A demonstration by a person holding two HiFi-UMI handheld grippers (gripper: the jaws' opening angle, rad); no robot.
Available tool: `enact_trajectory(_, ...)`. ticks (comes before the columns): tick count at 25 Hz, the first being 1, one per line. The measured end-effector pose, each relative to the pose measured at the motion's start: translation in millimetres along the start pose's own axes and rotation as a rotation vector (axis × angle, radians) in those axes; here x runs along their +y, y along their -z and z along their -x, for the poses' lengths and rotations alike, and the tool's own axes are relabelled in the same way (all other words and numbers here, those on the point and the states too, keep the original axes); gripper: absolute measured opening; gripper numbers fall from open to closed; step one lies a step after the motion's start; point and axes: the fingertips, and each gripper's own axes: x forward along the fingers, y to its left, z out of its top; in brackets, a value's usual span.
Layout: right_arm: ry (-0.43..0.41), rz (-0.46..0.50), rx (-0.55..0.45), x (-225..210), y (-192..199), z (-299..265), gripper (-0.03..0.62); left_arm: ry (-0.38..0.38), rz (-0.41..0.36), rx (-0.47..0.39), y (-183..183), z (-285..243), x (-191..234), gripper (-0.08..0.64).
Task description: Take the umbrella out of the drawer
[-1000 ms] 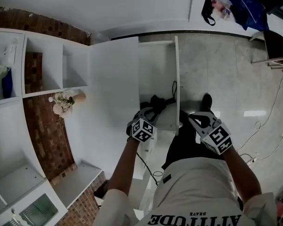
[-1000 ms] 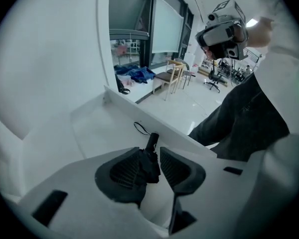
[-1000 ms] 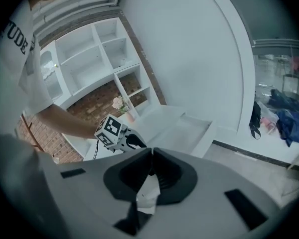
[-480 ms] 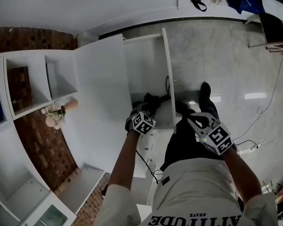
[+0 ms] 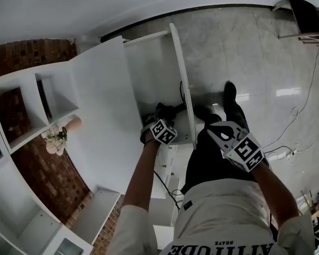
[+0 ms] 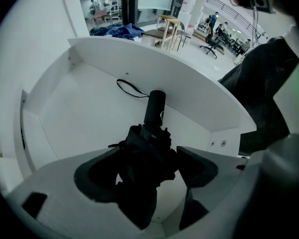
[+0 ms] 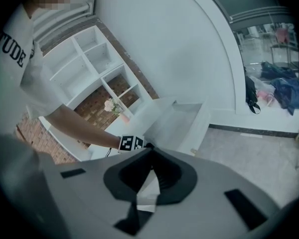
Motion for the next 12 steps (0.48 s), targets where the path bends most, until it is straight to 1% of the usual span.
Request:
enact_trajectory(5,-0.029,-0.013,0.012,-2.5,4.2,-2.5,0.034,0.004,-0.028,0.067,4.3,-22.5,3.0,0.36)
enact_trajectory(9,-0.031,-0.008,0.021,-7.5,7.9,-5.8,0.034,0.005,-0.074,0.125,14.8,-44.0,5.8,0.364)
enact_trajectory(12,-0.031,-0.019,0.025,-10.7,12.2,-1.4,0.034,-0.008,-0.078,0.121,17.7,-48.6,6.9,0.364)
